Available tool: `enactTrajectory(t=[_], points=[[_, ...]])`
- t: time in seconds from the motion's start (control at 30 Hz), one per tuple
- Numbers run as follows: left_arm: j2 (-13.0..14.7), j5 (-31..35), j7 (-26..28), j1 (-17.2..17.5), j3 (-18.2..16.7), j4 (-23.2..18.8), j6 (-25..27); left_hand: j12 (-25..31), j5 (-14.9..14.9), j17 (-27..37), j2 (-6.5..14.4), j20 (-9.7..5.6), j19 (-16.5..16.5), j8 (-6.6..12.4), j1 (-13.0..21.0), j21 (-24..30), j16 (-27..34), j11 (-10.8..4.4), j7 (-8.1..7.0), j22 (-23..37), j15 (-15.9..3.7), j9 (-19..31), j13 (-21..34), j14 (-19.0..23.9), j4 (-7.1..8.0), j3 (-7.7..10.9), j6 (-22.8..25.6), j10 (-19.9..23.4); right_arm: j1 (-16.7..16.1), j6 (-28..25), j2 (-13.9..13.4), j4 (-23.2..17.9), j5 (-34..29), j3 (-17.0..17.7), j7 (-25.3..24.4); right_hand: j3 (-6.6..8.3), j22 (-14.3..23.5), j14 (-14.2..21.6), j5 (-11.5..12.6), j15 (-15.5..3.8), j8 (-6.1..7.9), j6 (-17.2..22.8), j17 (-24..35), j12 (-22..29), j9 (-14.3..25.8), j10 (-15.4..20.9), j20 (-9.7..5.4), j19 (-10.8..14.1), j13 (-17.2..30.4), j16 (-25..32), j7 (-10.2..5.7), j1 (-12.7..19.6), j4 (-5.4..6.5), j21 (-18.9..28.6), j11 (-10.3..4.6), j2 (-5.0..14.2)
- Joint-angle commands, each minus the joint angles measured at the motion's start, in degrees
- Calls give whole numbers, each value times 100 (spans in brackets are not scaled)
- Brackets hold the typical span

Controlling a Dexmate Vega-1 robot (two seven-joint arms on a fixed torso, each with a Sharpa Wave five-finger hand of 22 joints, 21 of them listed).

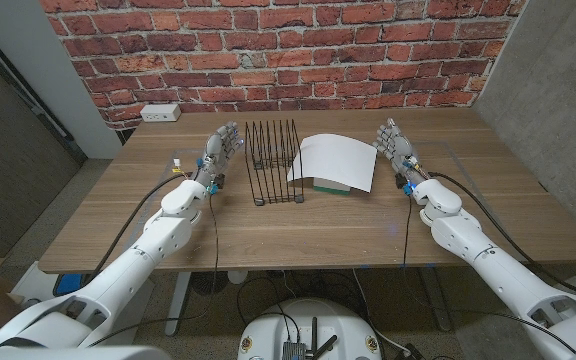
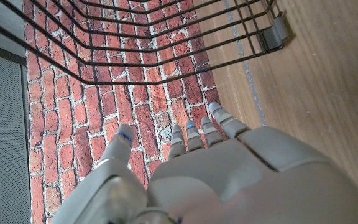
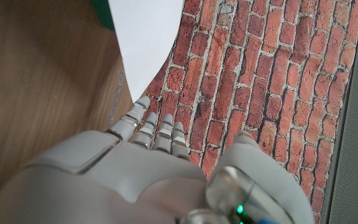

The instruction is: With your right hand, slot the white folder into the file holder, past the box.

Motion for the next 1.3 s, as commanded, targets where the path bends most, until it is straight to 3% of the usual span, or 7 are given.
enactTrajectory(t=[0.03,0.43,0.9,1.3], points=[[9,26,1,-134,-4,109,53,32,42,3,167,-444,43,39,19,35,37,-43,-22,10,-429,6,13,42,-10,37,55,23,114,134,83,271,-26,-32,95,46,21,61,39,-7,40,70,-2,47,28,65,3,42,10,42,11,38,12,17,-11,3],[126,78,276,20,-70,-260,164,35,42,-3,169,-443,49,46,45,37,35,-47,-41,9,-435,4,12,61,-37,48,92,42,-89,42,-119,-120,-30,97,-126,73,19,65,49,-31,51,91,-51,59,24,94,-21,52,-31,37,24,33,1,8,-9,-7],[141,138,464,91,-92,-385,194,38,42,-7,169,-443,66,45,66,41,35,-32,-48,8,-439,4,11,88,-60,56,113,64,-261,-118,-376,-463,-51,198,-249,133,17,175,61,-51,60,121,-144,67,19,124,-56,159,-96,61,4,62,-48,24,-14,-29],[291,147,560,224,-166,-604,282,34,41,-8,162,-443,73,42,78,42,30,-54,-64,8,-433,4,11,99,-77,60,124,70,-558,-441,-557,-960,92,317,-476,131,17,318,47,49,37,46,-250,68,19,132,8,284,-157,89,70,80,-139,39,-4,-166]])
